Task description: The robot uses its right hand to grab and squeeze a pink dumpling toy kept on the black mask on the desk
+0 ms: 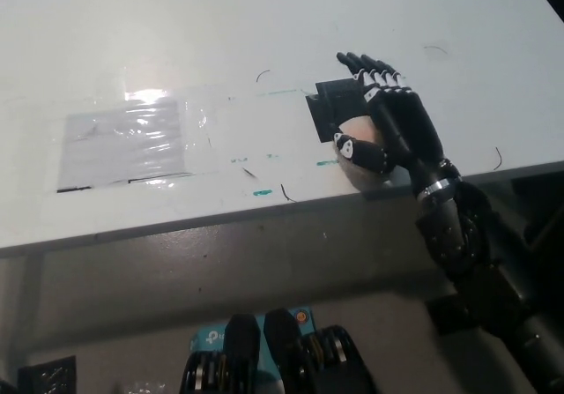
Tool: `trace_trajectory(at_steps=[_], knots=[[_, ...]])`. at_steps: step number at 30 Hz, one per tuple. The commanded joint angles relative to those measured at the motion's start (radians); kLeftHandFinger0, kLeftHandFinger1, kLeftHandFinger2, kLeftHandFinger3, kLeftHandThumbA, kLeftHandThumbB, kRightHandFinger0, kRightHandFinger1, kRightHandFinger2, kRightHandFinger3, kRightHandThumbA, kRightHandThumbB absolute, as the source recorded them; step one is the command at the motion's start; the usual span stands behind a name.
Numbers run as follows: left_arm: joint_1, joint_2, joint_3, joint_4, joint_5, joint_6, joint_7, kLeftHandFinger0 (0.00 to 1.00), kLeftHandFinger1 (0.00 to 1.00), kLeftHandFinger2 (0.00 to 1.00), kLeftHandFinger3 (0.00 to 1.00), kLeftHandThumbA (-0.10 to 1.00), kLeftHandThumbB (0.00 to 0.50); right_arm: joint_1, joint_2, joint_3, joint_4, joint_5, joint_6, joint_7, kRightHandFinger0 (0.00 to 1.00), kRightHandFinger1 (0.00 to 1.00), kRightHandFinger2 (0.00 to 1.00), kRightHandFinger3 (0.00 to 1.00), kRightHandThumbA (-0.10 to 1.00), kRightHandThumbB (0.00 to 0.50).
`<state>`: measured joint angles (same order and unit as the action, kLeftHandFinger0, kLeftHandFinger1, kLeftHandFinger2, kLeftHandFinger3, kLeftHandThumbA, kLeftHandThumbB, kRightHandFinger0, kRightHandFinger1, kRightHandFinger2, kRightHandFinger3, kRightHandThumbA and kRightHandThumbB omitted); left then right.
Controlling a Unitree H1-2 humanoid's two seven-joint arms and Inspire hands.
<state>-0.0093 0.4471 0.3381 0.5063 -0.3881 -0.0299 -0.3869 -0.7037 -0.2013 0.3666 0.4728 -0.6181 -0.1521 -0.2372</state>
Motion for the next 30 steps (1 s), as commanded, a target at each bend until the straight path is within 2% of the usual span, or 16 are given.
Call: trace_trajectory(at_steps=[1, 4, 7, 10, 11, 13, 14, 15, 17, 20, 21, 22, 24, 25, 28, 30], knots=[[-0.007, 0.013, 0.011, -0.013, -0.006, -0.017, 0.003, 0.0, 0.0, 0.07, 0.13, 1.0, 0.5, 0.002, -0.009, -0.038, -0.09, 0.044, 0.031, 0.069, 1.0, 1.0, 1.0, 1.0, 0.66, 0.38], [-0.005, 0.016, 0.009, -0.016, -0.004, -0.022, -0.001, 0.0, 0.01, 0.09, 0.14, 1.0, 0.5, 0.042, -0.017, -0.079, -0.166, 0.094, 0.036, 0.106, 1.0, 1.0, 1.0, 1.0, 0.58, 0.351], [-0.005, 0.015, 0.012, -0.019, -0.005, -0.016, 0.006, 0.0, 0.0, 0.07, 0.12, 1.0, 0.5, 0.109, -0.055, -0.136, -0.274, 0.199, 0.019, 0.175, 1.0, 1.0, 1.0, 1.0, 0.42, 0.219], [-0.008, 0.015, 0.013, -0.013, -0.006, -0.014, 0.006, 0.0, 0.0, 0.07, 0.12, 1.0, 0.5, 0.144, -0.064, -0.172, -0.311, 0.248, 0.022, 0.204, 0.98, 1.0, 1.0, 1.0, 0.28, 0.171], [-0.008, 0.016, 0.012, -0.014, -0.005, -0.016, 0.005, 0.0, 0.0, 0.07, 0.13, 1.0, 0.5, 0.192, -0.08, -0.186, -0.348, 0.234, 0.022, 0.194, 0.76, 1.0, 1.0, 1.0, 0.26, 0.13], [-0.009, 0.015, 0.015, -0.01, -0.013, -0.016, -0.001, 0.0, 0.0, 0.07, 0.14, 0.98, 0.5, 0.248, -0.082, -0.207, -0.378, 0.249, 0.017, 0.193, 0.61, 0.85, 1.0, 0.92, 0.2, 0.12], [-0.009, 0.015, 0.015, -0.01, -0.013, -0.016, -0.001, 0.0, 0.0, 0.07, 0.14, 0.98, 0.5, 0.251, -0.08, -0.211, -0.381, 0.25, 0.016, 0.196, 0.6, 0.83, 1.0, 0.91, 0.2, 0.121], [-0.009, 0.018, 0.013, -0.005, -0.008, -0.02, -0.003, 0.0, 0.01, 0.1, 0.16, 0.99, 0.5, 0.306, -0.067, -0.242, -0.389, 0.295, 0.01, 0.184, 0.53, 0.7, 0.95, 0.91, 0.14, 0.131], [-0.011, 0.021, 0.011, 0.007, -0.005, -0.03, -0.007, 0.0, 0.02, 0.11, 0.18, 1.0, 0.5, 0.358, -0.042, -0.28, -0.396, 0.333, 0.011, 0.171, 0.45, 0.58, 0.82, 0.86, 0.11, 0.133], [-0.012, 0.02, 0.013, 0.011, -0.01, -0.038, -0.012, 0.0, 0.03, 0.11, 0.19, 0.99, 0.5, 0.405, -0.025, -0.309, -0.39, 0.349, -0.002, 0.167, 0.45, 0.55, 0.75, 0.87, 0.1, 0.129], [-0.012, 0.02, 0.013, 0.011, -0.01, -0.038, -0.012, 0.0, 0.02, 0.11, 0.18, 0.99, 0.5, 0.406, -0.023, -0.313, -0.391, 0.349, -0.003, 0.171, 0.36, 0.46, 0.66, 0.81, -0.06, 0.135], [-0.007, 0.022, 0.008, -0.007, -0.003, -0.025, -0.005, 0.0, 0.03, 0.11, 0.18, 1.0, 0.5, 0.44, -0.012, -0.336, -0.356, 0.372, -0.059, 0.143, 0.41, 0.5, 0.67, 0.83, 0.04, 0.137], [-0.012, 0.028, 0.008, 0.005, -0.007, -0.03, -0.018, 0.0, 0.04, 0.14, 0.21, 0.99, 0.5, 0.496, 0.007, -0.368, -0.354, 0.39, -0.04, 0.134, 0.34, 0.44, 0.6, 0.82, 0.16, 0.136], [-0.01, 0.026, 0.008, -0.002, -0.006, -0.02, -0.011, 0.0, 0.03, 0.13, 0.2, 0.99, 0.5, 0.509, 0.015, -0.381, -0.345, 0.404, -0.047, 0.135, 0.33, 0.41, 0.59, 0.83, 0.16, 0.13], [-0.01, 0.024, 0.008, 0.004, -0.004, -0.032, -0.011, 0.0, 0.02, 0.11, 0.18, 0.99, 0.5, 0.551, 0.044, -0.43, -0.346, 0.499, -0.018, 0.163, 0.38, 0.52, 0.75, 0.85, 0.11, 0.124], [-0.013, 0.023, 0.006, 0.007, 0.0, -0.032, -0.009, 0.0, 0.0, 0.08, 0.16, 0.99, 0.5, 0.562, 0.054, -0.456, -0.331, 0.546, -0.018, 0.18, 0.36, 0.52, 0.76, 0.84, 0.1, 0.128]])
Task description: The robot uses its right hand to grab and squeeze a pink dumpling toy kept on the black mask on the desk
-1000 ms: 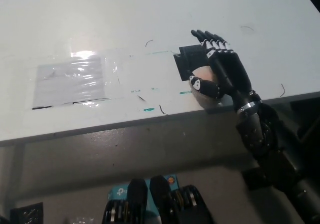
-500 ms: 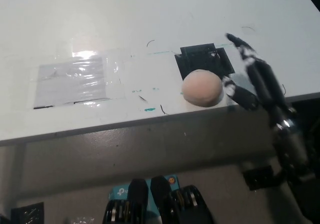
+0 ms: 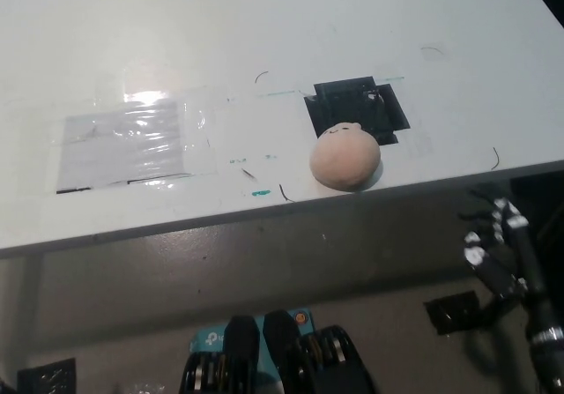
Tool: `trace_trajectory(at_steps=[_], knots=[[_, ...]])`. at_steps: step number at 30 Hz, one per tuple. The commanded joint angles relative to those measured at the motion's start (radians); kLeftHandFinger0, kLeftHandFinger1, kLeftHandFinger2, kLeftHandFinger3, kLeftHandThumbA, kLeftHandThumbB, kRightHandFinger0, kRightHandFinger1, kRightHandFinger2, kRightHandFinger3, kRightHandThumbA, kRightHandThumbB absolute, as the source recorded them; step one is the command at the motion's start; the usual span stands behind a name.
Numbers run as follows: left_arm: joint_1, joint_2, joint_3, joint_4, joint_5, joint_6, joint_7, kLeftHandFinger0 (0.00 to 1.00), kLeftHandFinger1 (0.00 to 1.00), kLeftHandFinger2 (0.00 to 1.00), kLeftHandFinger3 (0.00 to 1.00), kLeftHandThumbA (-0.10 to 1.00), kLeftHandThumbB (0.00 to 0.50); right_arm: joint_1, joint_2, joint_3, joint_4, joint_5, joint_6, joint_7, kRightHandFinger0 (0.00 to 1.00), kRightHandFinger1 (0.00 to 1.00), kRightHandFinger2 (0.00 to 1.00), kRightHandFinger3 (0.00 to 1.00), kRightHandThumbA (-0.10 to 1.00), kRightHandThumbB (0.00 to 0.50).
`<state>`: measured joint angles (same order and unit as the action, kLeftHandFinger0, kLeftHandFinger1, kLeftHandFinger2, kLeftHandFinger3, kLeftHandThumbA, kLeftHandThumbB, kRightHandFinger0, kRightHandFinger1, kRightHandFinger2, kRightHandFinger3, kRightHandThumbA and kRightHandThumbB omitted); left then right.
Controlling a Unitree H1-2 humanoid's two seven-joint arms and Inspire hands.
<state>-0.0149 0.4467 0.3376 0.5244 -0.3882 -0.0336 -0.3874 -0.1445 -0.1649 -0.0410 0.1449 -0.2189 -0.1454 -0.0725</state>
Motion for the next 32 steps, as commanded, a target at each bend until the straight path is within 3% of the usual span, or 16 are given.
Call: trace_trajectory(at_steps=[1, 7, 18, 32], knots=[[-0.008, 0.023, 0.006, -0.012, 0.0, -0.025, -0.006, 0.0, 0.0, 0.08, 0.15, 0.99, 0.5, 0.005, 0.021, -0.057, 0.0, 0.156, -0.02, 0.02, 0.35, 0.52, 0.76, 0.84, 0.1, 0.127], [-0.009, 0.023, 0.005, -0.015, 0.005, -0.02, 0.002, 0.0, 0.0, 0.05, 0.12, 0.99, 0.5, 0.003, 0.057, -0.112, 0.024, 0.224, 0.014, 0.027, 0.37, 0.55, 0.76, 0.88, 0.15, 0.111], [-0.016, 0.018, 0.005, -0.003, -0.002, -0.031, -0.008, 0.0, 0.0, 0.05, 0.12, 1.0, 0.5, -0.004, 0.084, -0.13, 0.055, 0.267, 0.044, 0.026, 0.24, 0.41, 0.65, 0.84, 0.17, 0.166], [-0.021, 0.023, 0.006, 0.016, -0.004, -0.039, -0.014, 0.0, 0.0, 0.06, 0.13, 0.98, 0.5, -0.017, 0.08, -0.125, 0.056, 0.272, 0.067, 0.016, 0.18, 0.33, 0.58, 0.84, 0.18, 0.16]])
